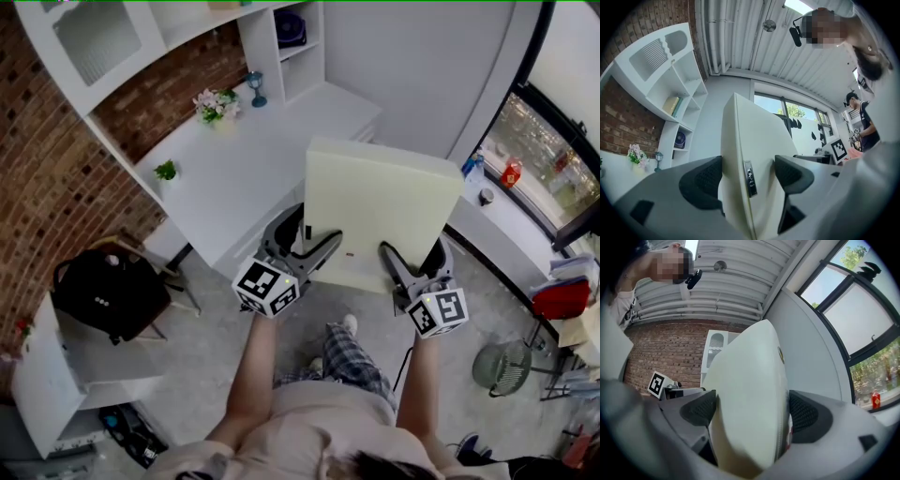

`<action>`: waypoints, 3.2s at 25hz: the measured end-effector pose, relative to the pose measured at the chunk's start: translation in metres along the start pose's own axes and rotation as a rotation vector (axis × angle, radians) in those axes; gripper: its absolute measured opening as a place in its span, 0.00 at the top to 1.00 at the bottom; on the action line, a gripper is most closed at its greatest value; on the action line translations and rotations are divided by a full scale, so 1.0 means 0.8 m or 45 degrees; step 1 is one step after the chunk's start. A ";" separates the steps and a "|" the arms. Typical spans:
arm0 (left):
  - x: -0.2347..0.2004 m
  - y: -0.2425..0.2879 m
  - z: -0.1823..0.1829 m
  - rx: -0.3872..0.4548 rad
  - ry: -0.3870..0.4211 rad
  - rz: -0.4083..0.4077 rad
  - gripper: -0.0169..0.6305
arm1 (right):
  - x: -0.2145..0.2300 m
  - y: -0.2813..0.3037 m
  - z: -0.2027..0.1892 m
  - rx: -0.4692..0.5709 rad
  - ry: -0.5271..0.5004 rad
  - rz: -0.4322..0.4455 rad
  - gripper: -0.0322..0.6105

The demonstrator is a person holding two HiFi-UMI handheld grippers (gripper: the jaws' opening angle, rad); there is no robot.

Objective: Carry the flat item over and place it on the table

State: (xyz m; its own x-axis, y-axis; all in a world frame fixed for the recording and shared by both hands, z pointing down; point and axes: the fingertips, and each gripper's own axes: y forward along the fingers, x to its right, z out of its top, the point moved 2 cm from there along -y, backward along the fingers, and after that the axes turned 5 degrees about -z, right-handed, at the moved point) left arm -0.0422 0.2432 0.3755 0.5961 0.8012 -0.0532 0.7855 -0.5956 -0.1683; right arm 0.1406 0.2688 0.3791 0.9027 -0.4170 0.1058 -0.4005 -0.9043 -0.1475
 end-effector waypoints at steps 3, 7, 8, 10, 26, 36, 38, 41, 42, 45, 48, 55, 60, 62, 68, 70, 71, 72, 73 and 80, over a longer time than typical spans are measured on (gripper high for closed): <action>-0.013 0.016 -0.004 0.001 -0.005 0.001 0.44 | 0.013 0.016 -0.001 0.000 -0.006 -0.001 0.19; -0.041 0.047 -0.012 -0.006 -0.003 0.013 0.44 | 0.040 0.050 -0.009 -0.006 0.011 0.003 0.19; -0.050 0.057 -0.014 -0.006 -0.002 0.015 0.44 | 0.048 0.060 -0.012 -0.008 0.017 0.003 0.19; -0.071 0.077 -0.017 -0.002 0.000 0.019 0.44 | 0.065 0.086 -0.016 -0.008 0.028 0.007 0.19; -0.391 0.365 -0.024 0.008 0.079 0.197 0.44 | 0.289 0.493 -0.030 0.007 0.062 0.195 0.19; -0.528 0.429 -0.051 -0.026 0.016 0.381 0.44 | 0.337 0.664 -0.066 -0.084 0.081 0.351 0.19; -0.548 0.432 -0.054 -0.036 0.004 0.392 0.44 | 0.339 0.685 -0.072 -0.097 0.086 0.358 0.19; -0.568 0.439 -0.056 -0.054 -0.007 0.408 0.44 | 0.342 0.708 -0.079 -0.121 0.103 0.366 0.19; -0.574 0.441 -0.057 -0.060 -0.013 0.411 0.44 | 0.343 0.714 -0.082 -0.132 0.112 0.367 0.19; -0.589 0.445 -0.065 -0.079 -0.030 0.415 0.44 | 0.346 0.728 -0.094 -0.160 0.136 0.365 0.19; -0.606 0.447 -0.073 -0.092 -0.050 0.424 0.44 | 0.348 0.744 -0.104 -0.186 0.145 0.367 0.19; -0.645 0.449 -0.108 -0.163 -0.132 0.457 0.44 | 0.353 0.779 -0.149 -0.315 0.202 0.360 0.19; -0.666 0.446 -0.148 -0.236 -0.212 0.502 0.44 | 0.358 0.797 -0.194 -0.462 0.243 0.364 0.19; -0.674 0.443 -0.164 -0.253 -0.265 0.530 0.44 | 0.359 0.803 -0.213 -0.529 0.280 0.365 0.19; -0.696 0.431 -0.206 -0.299 -0.383 0.592 0.44 | 0.357 0.820 -0.264 -0.697 0.357 0.365 0.19; -0.701 0.427 -0.221 -0.324 -0.430 0.611 0.44 | 0.356 0.824 -0.280 -0.752 0.357 0.369 0.19; -0.704 0.424 -0.230 -0.339 -0.455 0.621 0.44 | 0.356 0.825 -0.288 -0.784 0.357 0.370 0.19; -0.706 0.422 -0.238 -0.354 -0.480 0.630 0.44 | 0.355 0.827 -0.296 -0.819 0.359 0.371 0.19; -0.709 0.419 -0.246 -0.369 -0.505 0.639 0.44 | 0.354 0.829 -0.305 -0.855 0.362 0.370 0.19; -0.729 0.406 -0.289 -0.415 -0.681 0.702 0.44 | 0.351 0.843 -0.350 -1.045 0.404 0.341 0.19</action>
State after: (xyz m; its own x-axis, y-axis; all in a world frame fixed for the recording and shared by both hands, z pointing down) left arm -0.0958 -0.4311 0.5793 0.8144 0.2604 -0.5186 0.4618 -0.8320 0.3075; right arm 0.0802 -0.4837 0.5844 0.7270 -0.5174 0.4514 -0.6853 -0.5044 0.5254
